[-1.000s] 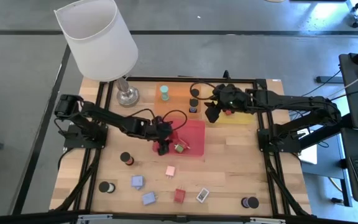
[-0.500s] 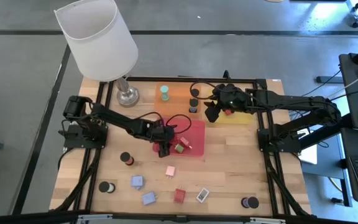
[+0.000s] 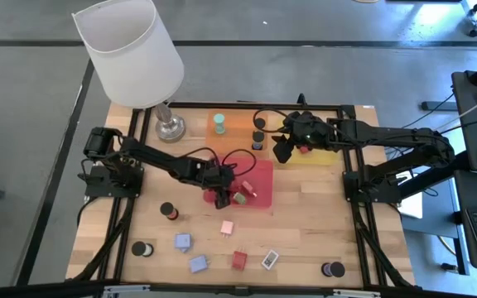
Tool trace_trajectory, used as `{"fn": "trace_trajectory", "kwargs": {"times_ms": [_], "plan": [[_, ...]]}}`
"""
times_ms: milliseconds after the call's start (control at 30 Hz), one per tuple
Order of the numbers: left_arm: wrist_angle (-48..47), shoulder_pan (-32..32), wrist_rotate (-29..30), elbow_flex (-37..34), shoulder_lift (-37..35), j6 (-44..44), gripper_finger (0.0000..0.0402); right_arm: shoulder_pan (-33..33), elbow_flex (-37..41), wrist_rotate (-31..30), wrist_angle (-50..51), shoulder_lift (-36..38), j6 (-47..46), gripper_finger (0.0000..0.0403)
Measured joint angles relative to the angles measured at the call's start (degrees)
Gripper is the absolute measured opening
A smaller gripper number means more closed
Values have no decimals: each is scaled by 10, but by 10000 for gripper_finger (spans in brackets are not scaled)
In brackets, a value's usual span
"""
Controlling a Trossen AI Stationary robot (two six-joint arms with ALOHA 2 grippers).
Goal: Pick & Place Office items
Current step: Put the top red charger adapter into the red bin, then put the red black hourglass into the orange bin
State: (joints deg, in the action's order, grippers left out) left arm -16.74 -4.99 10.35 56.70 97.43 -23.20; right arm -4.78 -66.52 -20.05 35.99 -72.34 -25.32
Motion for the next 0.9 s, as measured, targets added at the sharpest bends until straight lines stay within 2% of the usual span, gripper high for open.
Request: {"fn": "trace_trajectory", "kwargs": {"times_ms": [233, 467, 667, 900], "plan": [[-79, 2, 0, 68, 0, 14, 274, 0, 0, 0, 0, 0, -1, 166], [-314, -12, -3, 206, 0, 18, 276, 0, 0, 0, 0, 0, -1, 166], [-520, -33, -54, 311, -1, -113, 276, 0, 0, 0, 0, 0, -1, 166], [-671, -79, -58, 332, -2, -315, 276, 0, 0, 0, 0, 0, -1, 166]]}}
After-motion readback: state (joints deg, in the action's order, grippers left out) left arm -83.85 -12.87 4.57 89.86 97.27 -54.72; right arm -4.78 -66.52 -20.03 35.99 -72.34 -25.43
